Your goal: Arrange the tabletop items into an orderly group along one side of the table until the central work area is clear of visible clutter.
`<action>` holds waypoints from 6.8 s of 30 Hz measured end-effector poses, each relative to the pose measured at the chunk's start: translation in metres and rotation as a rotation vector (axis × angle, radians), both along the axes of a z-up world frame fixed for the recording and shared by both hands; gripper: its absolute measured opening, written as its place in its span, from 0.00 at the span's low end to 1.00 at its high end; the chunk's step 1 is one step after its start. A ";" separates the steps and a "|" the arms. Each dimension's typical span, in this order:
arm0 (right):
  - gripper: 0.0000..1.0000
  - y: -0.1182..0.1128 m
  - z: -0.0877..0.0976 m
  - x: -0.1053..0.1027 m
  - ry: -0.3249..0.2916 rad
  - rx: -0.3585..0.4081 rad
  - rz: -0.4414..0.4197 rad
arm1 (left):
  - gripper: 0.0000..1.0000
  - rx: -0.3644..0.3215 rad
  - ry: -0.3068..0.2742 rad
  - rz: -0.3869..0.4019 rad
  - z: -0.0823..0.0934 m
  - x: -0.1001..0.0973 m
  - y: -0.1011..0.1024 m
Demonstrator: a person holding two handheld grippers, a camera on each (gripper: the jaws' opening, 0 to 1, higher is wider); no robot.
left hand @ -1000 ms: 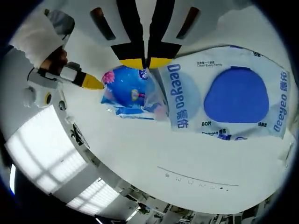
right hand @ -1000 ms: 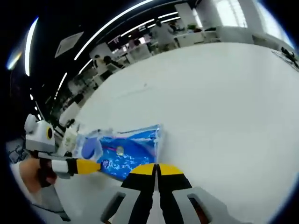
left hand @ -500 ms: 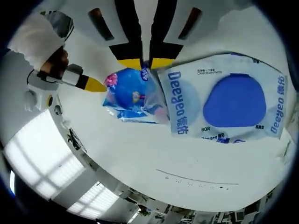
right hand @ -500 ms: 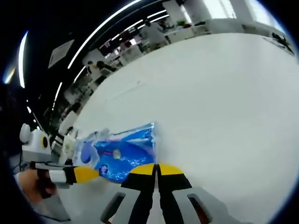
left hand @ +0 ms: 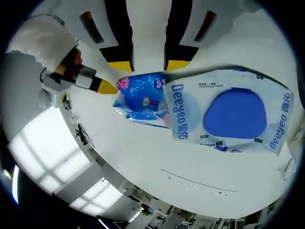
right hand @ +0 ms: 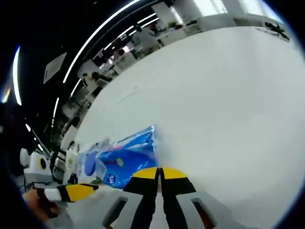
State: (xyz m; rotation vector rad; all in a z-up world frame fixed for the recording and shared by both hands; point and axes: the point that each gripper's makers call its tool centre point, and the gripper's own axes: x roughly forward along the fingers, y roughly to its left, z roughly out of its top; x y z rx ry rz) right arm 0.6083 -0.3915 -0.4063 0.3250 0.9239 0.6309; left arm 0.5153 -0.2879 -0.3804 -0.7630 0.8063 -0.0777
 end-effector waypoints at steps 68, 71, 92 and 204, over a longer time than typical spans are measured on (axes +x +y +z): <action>0.82 -0.042 0.082 -0.087 -0.236 0.120 0.060 | 1.00 0.410 -0.053 0.379 0.063 -0.208 0.252; 0.82 -0.044 0.081 -0.087 -0.226 0.115 0.054 | 1.00 0.412 -0.060 0.388 0.063 -0.206 0.260; 0.77 -0.049 0.070 -0.082 -0.175 0.053 0.059 | 0.84 0.537 -0.016 0.272 0.057 -0.186 0.271; 0.72 0.118 0.295 -0.151 -0.181 0.794 0.498 | 0.35 0.064 -0.746 -0.175 0.244 -0.049 0.020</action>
